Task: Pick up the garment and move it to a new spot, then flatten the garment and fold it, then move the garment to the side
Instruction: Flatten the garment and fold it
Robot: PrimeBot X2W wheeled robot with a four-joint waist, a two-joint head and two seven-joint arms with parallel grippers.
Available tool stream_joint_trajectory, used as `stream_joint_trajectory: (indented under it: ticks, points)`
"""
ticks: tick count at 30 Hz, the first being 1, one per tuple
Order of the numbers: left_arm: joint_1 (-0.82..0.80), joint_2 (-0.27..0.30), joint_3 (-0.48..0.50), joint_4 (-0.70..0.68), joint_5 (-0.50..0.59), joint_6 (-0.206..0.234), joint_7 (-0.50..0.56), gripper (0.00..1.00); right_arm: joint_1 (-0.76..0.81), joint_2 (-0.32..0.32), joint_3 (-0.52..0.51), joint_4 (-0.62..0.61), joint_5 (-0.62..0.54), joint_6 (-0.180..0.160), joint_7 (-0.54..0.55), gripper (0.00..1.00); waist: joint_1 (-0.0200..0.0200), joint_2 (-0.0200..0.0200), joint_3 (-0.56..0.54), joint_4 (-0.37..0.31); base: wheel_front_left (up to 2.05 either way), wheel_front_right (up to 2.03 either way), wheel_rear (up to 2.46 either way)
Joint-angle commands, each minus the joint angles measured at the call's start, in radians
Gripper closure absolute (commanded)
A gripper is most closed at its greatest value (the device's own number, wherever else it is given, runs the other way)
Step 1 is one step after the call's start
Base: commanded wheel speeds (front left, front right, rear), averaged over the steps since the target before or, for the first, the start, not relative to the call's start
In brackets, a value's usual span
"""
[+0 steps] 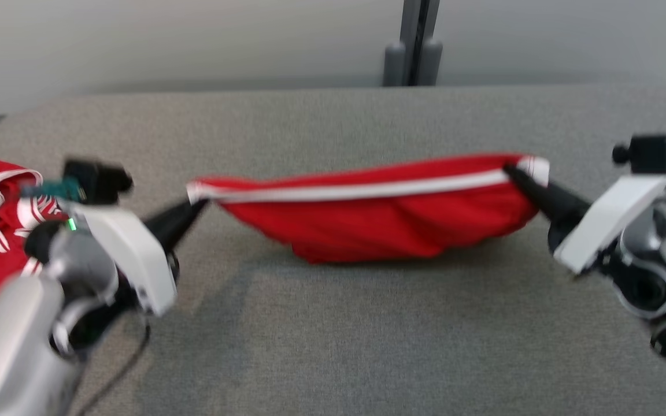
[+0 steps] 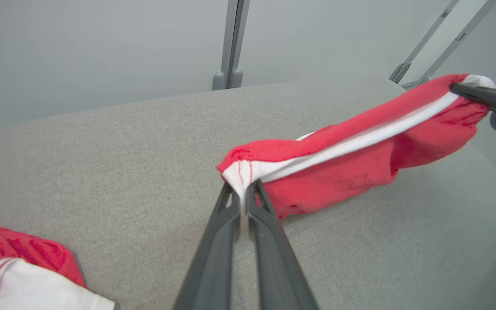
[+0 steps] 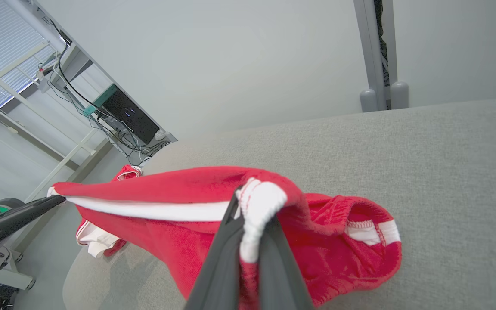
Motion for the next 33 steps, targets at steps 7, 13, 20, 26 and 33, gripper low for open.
stream_joint_trajectory:
  ticks: [7, 13, 20, 26, 33]
  points:
    - [-0.406, 0.022, -0.035, 0.138, 0.039, -0.005, 0.013, 1.00, -0.301, 0.000, 0.009, 0.015, 0.015, 0.000, 0.027, 1.00, 0.0000, 0.0000, 0.250, -0.024, 0.00, 0.00, 0.00]
    - [-0.774, 0.041, -0.097, 0.299, 0.065, -0.006, -0.059, 1.00, -0.597, 0.064, 0.033, 0.084, 0.026, 0.000, -0.008, 1.00, 0.0000, 0.0000, 0.394, -0.047, 0.00, 0.00, 0.00]
    - [-1.146, 0.030, -0.141, 0.515, 0.111, -0.006, -0.213, 1.00, -0.876, 0.126, 0.041, 0.161, 0.037, 0.000, -0.149, 1.00, 0.0000, 0.0000, 0.485, -0.054, 0.00, 0.00, 0.00]
    - [-1.329, 0.004, -0.167, 0.685, 0.129, -0.005, -0.350, 1.00, -1.006, 0.140, 0.075, 0.228, 0.044, 0.000, -0.266, 1.00, 0.0000, 0.0000, 0.484, -0.057, 0.00, 0.00, 0.00]
    - [-1.336, -0.035, -0.272, 0.763, 0.044, -0.006, -0.379, 1.00, -1.004, 0.129, 0.186, 0.263, 0.085, 0.000, -0.273, 1.00, 0.0000, 0.0000, 0.468, -0.046, 0.00, 0.00, 0.00]
